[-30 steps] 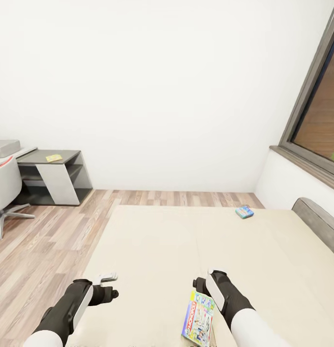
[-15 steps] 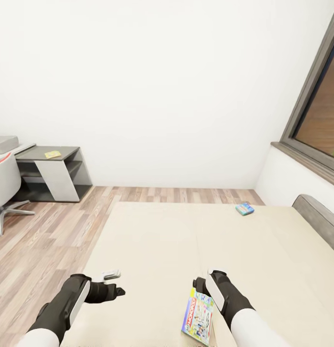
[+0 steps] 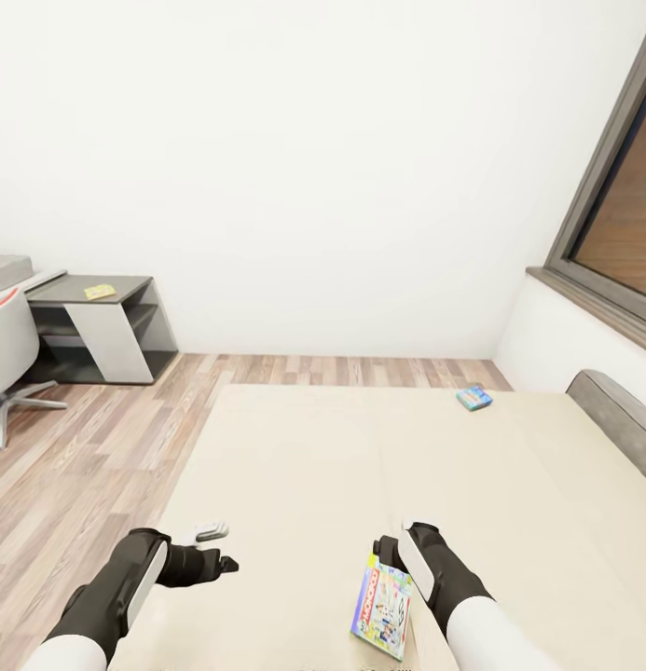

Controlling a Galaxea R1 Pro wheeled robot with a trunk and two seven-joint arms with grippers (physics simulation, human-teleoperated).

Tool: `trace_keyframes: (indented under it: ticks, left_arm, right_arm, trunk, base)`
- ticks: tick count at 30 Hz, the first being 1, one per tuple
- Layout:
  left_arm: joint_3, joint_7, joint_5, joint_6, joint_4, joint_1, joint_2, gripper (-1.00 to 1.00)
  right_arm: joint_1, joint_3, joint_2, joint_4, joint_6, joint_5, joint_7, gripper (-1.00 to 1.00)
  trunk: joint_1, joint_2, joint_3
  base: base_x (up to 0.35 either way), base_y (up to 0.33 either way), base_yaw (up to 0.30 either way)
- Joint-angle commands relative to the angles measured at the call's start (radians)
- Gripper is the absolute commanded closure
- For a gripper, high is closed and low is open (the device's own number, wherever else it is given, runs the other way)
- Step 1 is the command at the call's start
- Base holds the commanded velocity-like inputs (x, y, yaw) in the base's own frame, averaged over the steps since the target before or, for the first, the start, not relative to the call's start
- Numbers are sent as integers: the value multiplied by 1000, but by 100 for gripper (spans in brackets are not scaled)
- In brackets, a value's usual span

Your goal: Put all the toys in the child's room - the three board games (two on the bed and one on the table), the two jigsaw puzzles on the table, and the tennis ball on the table - inside the toy box on the table in the child's room.

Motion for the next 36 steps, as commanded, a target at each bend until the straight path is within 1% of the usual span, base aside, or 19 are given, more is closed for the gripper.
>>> trace_keyframes:
  ticks: [1, 8, 36]
  left_arm:
    - [2, -2, 3, 10, -1, -1, 0, -100]
    - [1, -4, 3, 24, -2, -1, 1, -100]
    - [3, -5, 3, 26, -2, -1, 1, -100]
  right_arm:
    - [-1, -4, 1, -2, 2, -11, -8, -100]
    - [-1, -4, 1, -1, 1, -12, -7, -100]
    - [-1, 5, 4, -3, -2, -11, -8, -100]
  trunk:
    - [1, -2, -4]
    - [1, -2, -15]
    - [1, -2, -61]
  base:
    - [0, 0, 0]
    - [0, 0, 0]
    - [0, 0, 0]
